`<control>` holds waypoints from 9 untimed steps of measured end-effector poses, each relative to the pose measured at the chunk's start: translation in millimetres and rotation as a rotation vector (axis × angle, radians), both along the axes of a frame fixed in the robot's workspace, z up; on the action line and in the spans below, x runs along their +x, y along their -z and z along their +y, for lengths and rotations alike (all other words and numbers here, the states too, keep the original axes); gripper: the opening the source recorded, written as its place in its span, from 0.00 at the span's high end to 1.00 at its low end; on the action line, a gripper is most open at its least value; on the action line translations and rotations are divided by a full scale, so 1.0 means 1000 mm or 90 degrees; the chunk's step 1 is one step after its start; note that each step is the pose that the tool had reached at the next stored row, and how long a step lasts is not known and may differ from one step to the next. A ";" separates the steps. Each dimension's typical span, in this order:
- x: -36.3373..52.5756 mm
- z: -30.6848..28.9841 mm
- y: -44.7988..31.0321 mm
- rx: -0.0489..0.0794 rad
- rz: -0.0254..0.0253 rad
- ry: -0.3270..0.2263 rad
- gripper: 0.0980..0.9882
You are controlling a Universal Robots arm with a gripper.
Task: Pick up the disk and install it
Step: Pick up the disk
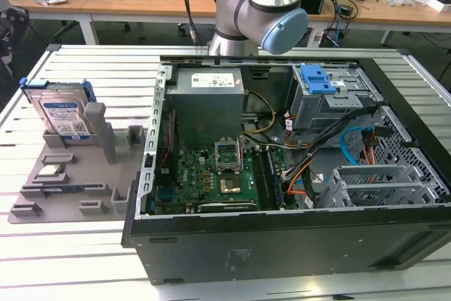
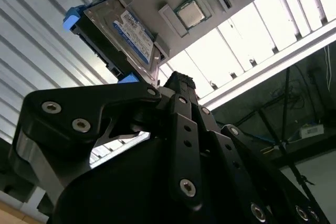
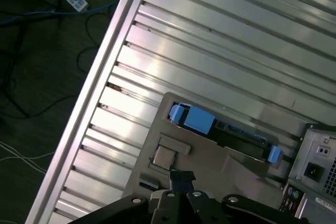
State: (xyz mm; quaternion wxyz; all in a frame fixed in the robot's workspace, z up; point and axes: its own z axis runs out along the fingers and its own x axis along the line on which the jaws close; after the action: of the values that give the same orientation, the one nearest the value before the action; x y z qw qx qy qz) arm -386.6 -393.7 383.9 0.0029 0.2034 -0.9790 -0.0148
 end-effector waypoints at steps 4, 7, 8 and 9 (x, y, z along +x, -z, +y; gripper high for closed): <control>0.0000 0.0000 0.0000 0.000 0.0000 -0.032 0.99; 0.0000 0.0000 0.0000 0.000 0.0000 -0.055 0.99; 0.0000 0.0000 0.0000 0.000 0.0000 -0.061 0.99; 0.0000 0.0000 0.0000 0.000 0.0000 -0.070 0.99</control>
State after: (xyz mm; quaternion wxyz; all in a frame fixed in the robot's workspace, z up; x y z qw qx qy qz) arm -386.6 -393.8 383.9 0.0038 0.2572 -0.9662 -0.0146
